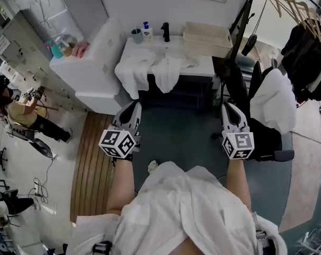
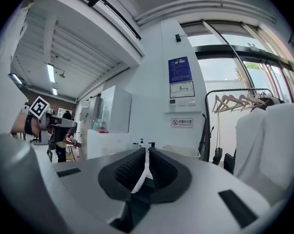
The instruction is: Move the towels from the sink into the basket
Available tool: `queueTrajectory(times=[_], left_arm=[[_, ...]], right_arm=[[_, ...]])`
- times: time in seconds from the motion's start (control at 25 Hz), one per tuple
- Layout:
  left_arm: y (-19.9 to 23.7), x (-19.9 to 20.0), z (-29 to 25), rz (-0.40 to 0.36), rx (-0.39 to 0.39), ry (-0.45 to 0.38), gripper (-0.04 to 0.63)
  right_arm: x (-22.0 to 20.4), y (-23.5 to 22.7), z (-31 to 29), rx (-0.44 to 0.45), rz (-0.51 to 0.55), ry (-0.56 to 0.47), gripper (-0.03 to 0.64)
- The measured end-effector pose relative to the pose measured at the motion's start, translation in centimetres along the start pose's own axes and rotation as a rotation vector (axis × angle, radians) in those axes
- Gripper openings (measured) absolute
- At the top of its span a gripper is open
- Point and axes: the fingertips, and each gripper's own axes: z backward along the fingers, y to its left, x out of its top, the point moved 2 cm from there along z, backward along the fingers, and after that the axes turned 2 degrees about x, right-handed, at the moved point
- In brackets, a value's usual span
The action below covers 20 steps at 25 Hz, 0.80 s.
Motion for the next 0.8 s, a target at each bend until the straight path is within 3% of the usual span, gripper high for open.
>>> queueTrajectory(times=[0.4, 0.8], left_arm=[[2.9, -1.0, -3.4, 0.039, 0.012, 0.016, 0.02], [8.6, -1.1, -15.2, 0.054, -0.02, 0.011, 0.02]], right_arm=[[-0.9, -0.6, -3.8, 0.035, -0.025, 0.033, 0.051], [-2.6, -4.7, -14.9, 0.041, -0.009, 0.073, 0.08]])
